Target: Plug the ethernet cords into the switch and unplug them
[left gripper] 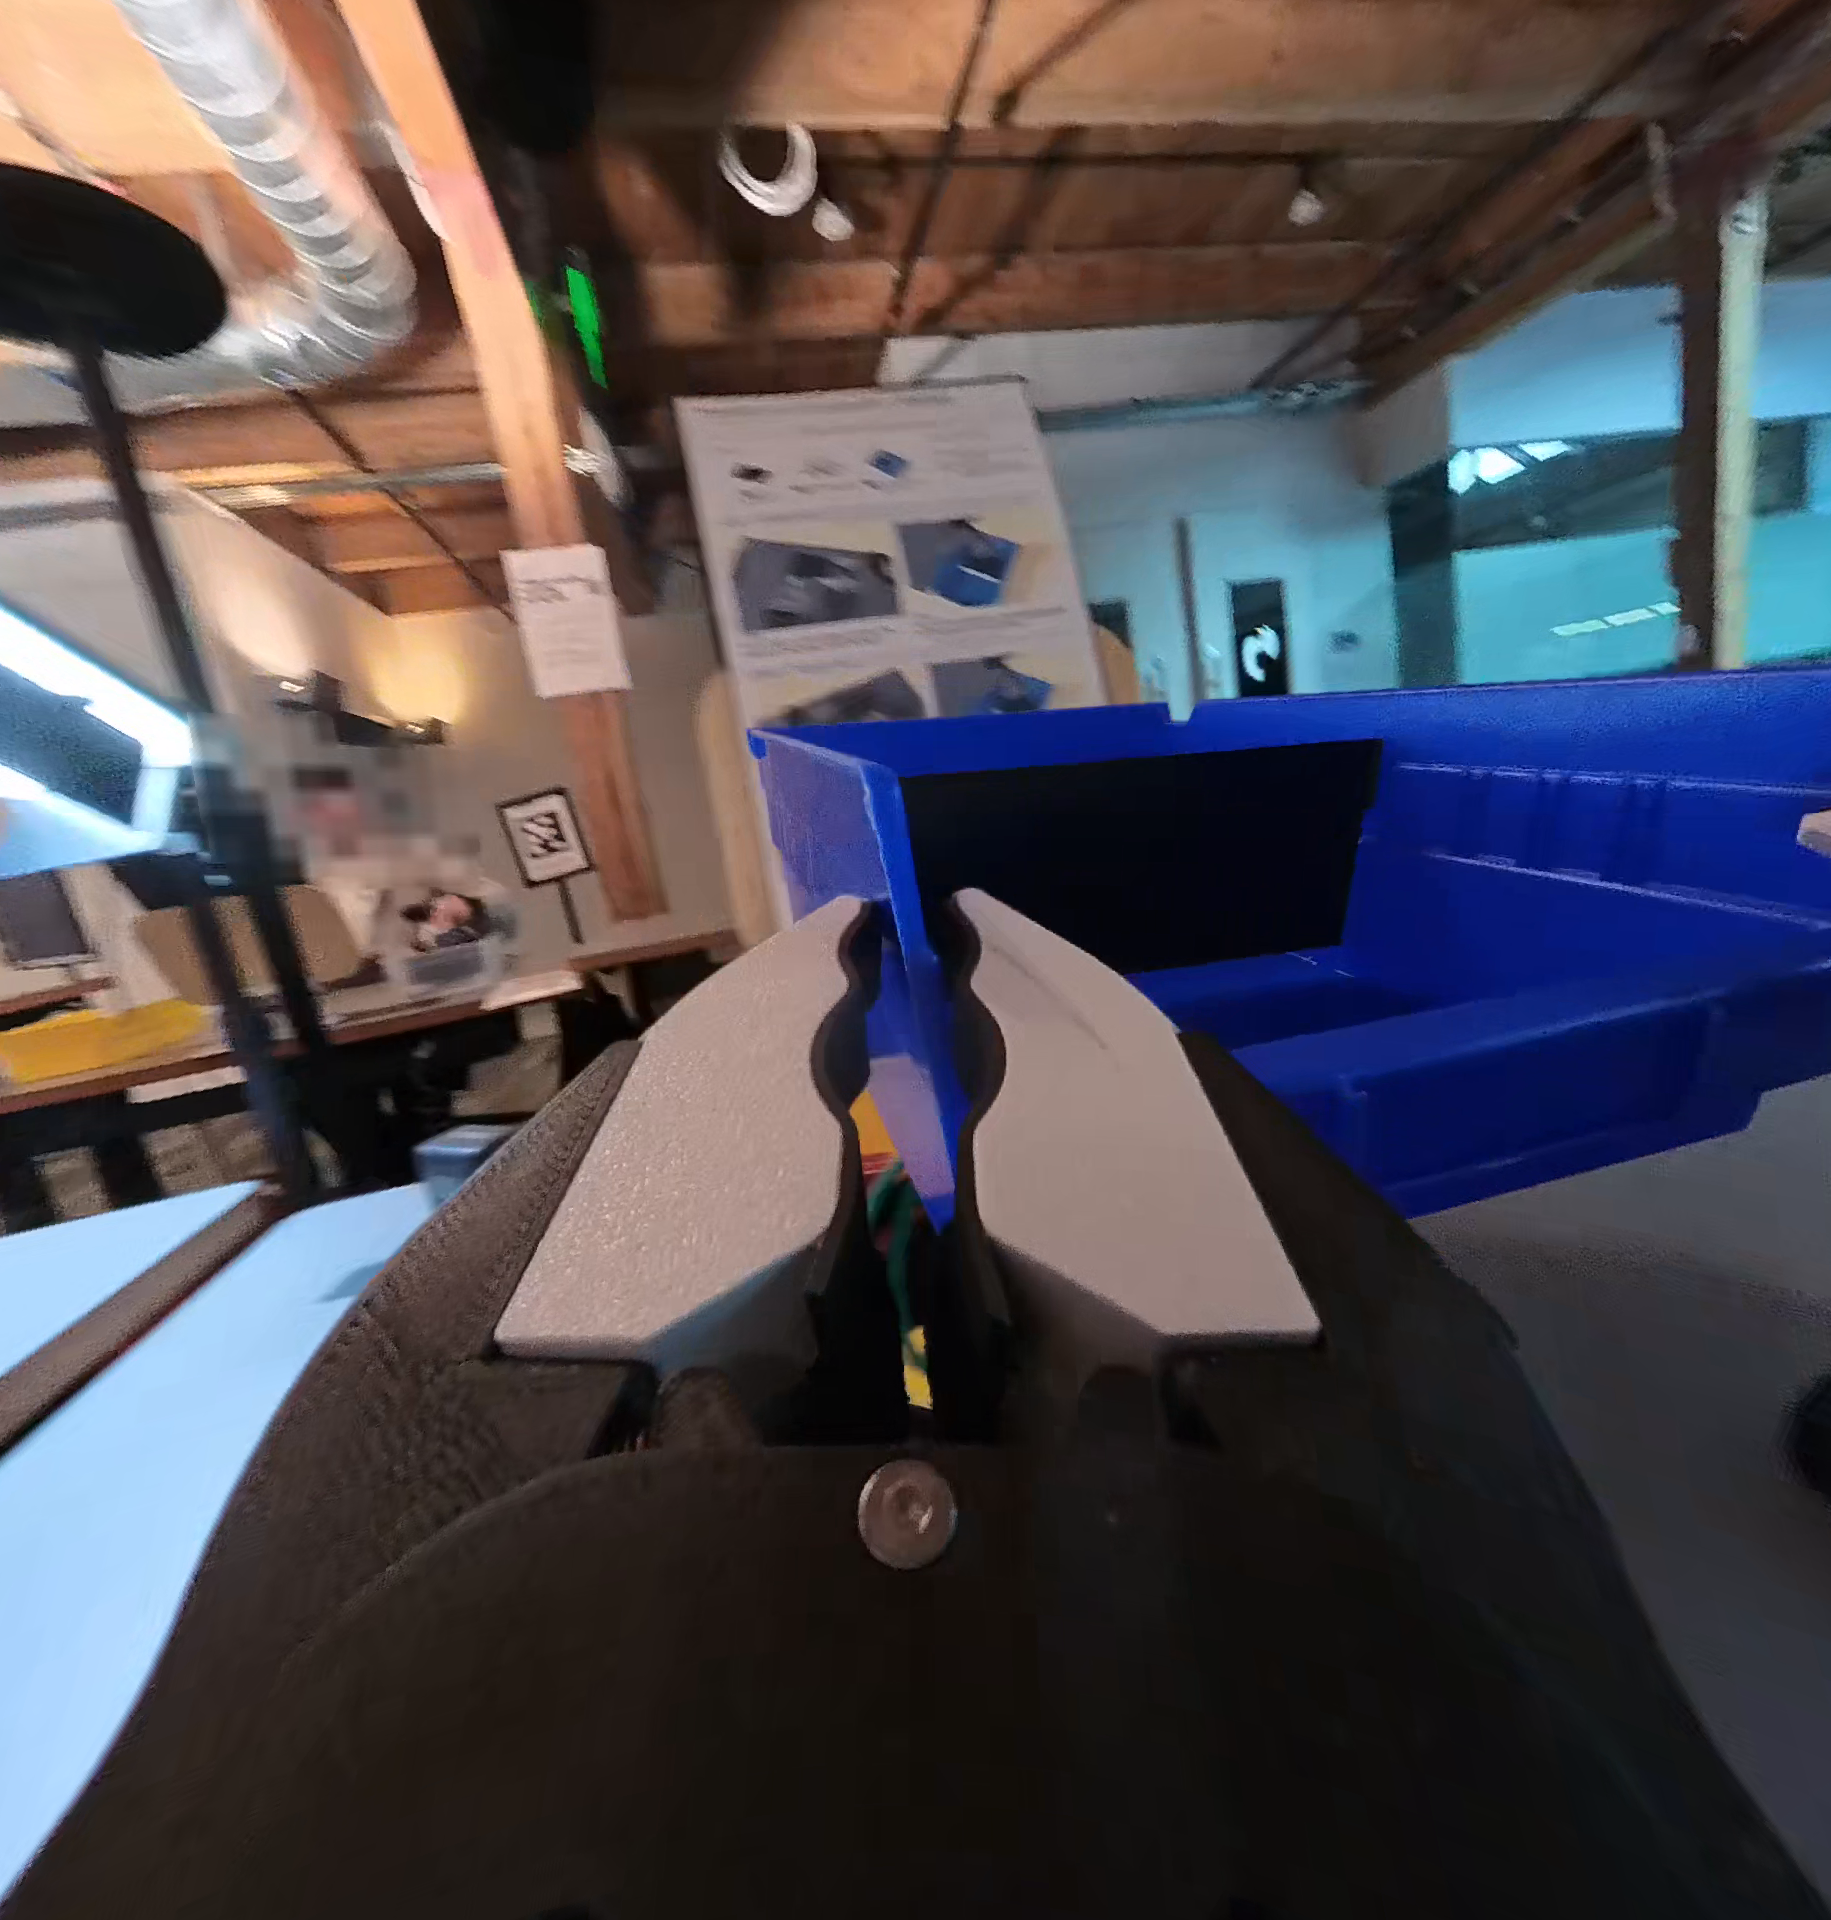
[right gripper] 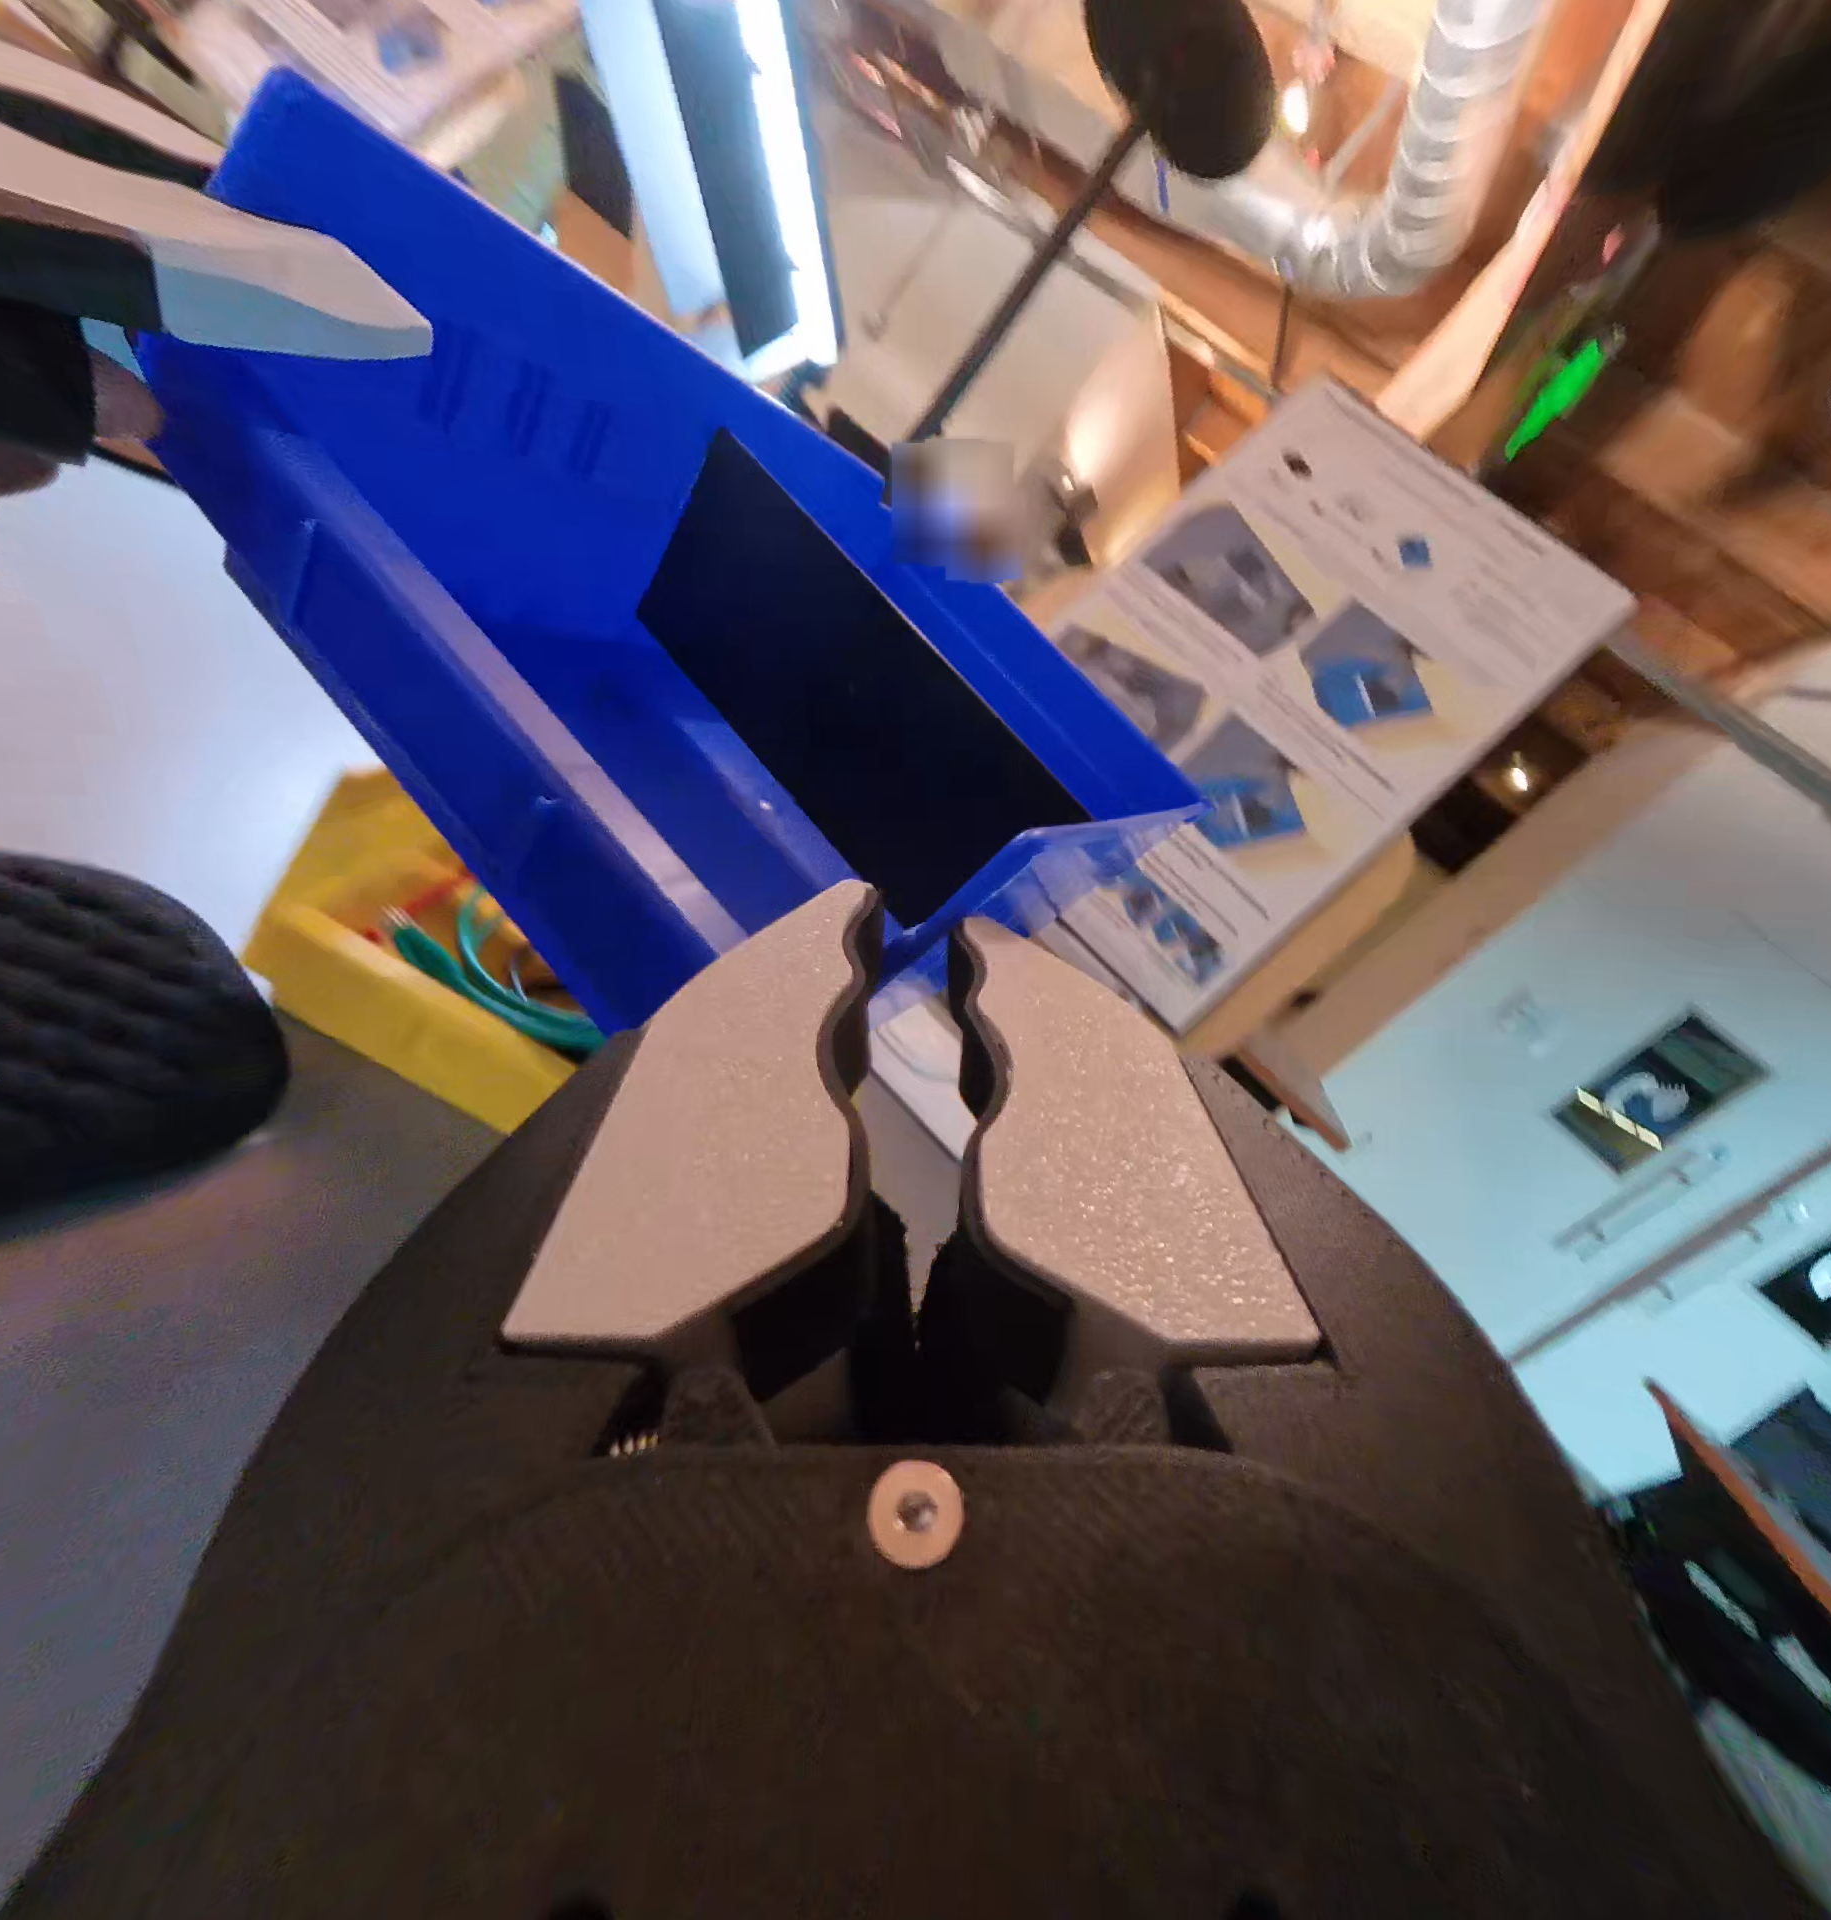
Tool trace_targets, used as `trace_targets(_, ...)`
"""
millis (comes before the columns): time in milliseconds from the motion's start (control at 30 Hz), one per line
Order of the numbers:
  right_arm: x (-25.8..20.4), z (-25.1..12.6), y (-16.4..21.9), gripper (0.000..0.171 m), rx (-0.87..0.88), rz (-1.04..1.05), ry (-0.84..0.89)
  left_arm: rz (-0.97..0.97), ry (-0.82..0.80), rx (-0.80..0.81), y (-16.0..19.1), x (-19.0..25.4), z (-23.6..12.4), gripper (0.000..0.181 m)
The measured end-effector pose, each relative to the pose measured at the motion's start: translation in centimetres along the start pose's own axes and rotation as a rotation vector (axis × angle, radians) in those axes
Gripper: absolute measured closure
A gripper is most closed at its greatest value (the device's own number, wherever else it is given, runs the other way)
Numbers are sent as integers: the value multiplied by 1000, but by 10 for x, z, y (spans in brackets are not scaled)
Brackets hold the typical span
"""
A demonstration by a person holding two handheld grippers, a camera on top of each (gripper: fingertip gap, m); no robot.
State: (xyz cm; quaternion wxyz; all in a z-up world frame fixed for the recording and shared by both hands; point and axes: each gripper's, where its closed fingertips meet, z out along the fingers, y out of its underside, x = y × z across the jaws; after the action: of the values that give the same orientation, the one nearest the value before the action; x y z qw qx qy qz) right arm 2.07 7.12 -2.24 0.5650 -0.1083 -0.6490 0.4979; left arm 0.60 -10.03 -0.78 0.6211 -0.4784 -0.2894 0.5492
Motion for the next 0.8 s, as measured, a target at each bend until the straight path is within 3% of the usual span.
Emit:
trace_targets(200,66,-55,68,159,-152,102,123,-7,195,-92,19,105,55,169)
trace_targets(367,94,-79,121,159,-237,145,183,-8,282,-159,50,162,85,169)
trace_targets(567,100,-92,173,158,-327,196,202,7,369,-249,86,202,103,168)
trace_targets(800,103,-97,199,159,-362,264,252,-19,454,-319,114,219,99,163)
